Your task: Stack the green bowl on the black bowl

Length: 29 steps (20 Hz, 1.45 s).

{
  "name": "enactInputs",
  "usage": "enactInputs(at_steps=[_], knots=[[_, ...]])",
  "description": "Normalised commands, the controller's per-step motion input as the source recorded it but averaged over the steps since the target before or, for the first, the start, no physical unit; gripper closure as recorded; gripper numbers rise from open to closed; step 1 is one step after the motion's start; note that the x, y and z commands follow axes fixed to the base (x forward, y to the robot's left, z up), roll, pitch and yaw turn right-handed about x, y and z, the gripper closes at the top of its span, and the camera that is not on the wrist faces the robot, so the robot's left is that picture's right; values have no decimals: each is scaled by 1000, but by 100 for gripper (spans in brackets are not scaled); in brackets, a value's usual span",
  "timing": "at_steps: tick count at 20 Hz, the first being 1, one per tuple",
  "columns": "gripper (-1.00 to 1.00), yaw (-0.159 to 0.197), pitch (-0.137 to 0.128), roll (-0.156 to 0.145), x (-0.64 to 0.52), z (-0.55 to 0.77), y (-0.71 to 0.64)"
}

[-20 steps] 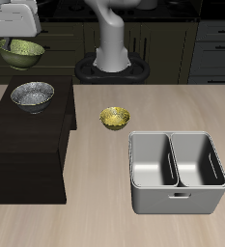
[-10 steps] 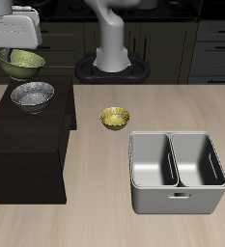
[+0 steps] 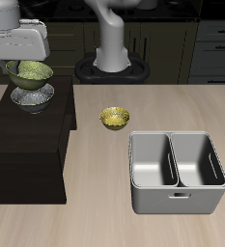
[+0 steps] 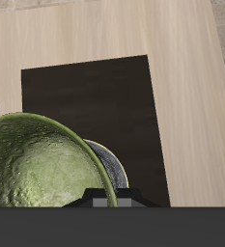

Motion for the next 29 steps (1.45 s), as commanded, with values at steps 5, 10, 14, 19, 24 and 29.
enactInputs(at_steps=[5,10,14,19,24,29], knots=[[100,3,11,-13,12,-139,-54],[100,11,18,-8,-13,-144,-12],[100,36,49,-2,-6,-228,59],[100,10,74,3,41,-209,56],[-100,26,35,-54,1,-153,-38],[-100,5,3,0,-49,28,57]])
